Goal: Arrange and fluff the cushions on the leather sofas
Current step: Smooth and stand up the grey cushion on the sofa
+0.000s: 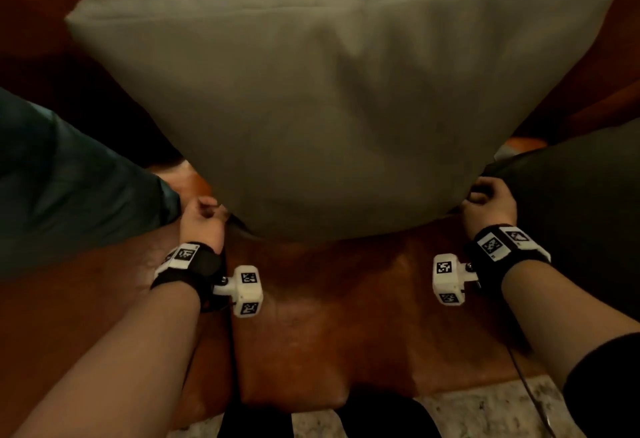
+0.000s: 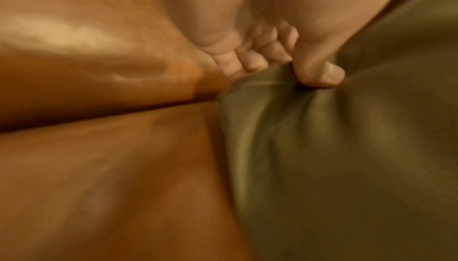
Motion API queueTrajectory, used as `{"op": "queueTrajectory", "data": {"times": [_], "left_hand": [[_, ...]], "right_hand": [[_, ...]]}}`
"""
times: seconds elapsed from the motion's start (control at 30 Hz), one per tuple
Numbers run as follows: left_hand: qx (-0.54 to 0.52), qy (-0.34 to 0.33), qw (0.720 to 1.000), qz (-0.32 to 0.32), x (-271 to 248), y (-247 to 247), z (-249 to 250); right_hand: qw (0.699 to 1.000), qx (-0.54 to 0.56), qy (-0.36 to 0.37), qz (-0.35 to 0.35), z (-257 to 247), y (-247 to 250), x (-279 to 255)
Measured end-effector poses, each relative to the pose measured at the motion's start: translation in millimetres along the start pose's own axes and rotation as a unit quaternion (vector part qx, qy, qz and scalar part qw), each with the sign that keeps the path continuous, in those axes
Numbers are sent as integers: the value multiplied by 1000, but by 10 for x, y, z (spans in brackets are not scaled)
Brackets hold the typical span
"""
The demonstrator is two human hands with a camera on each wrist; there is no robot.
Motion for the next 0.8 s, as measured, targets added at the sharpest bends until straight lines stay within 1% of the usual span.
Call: {"op": "queueTrajectory", "data": {"times": [0.03,0.1,0.13,0.17,0.23,0.3,0.4,0.47,0.6,0.67,0.77,0.8], "left_hand": [[-3,5,1000,-20,-46,-24,-33],[38,-2,997,-71,-116,-69,-107],[58,-11,995,-85,-113,-83,-139],[71,-13,994,-85,-87,-78,-165],[77,-5,995,-62,-38,-61,-144],[97,15,995,-29,17,-29,-120],[144,35,989,5,58,36,-57],[160,44,986,9,95,53,-13],[196,71,978,-9,52,46,12],[161,66,985,-9,-43,91,-4],[65,-1,998,-4,-98,107,167],[30,-5,1000,-7,-85,95,249]], "right_hand": [[1000,11,3,-15,-11,-27,-12],[998,59,-6,-37,-39,-47,-46],[996,73,-11,-42,-52,-52,-51],[996,76,-18,-51,-72,-75,-66],[997,47,-23,-62,-100,-125,-67],[999,21,-9,-38,-145,-95,-39],[1000,25,-3,-12,-175,-11,51],[1000,24,-2,-1,-196,27,89],[1000,9,-3,14,-222,61,30],[1000,16,5,10,-263,103,-33],[995,95,9,-30,-412,149,-107],[991,123,4,-48,-489,151,-149]]}}
Point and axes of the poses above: each hand's wrist, its own x-axis towards the middle knuckle, its own y-axis out of the back of the hand, z = x × y, the point moved 8 cm from there along x, towards the middle knuckle, and after that the axes turned 10 degrees about -y, right-handed, at the moved point
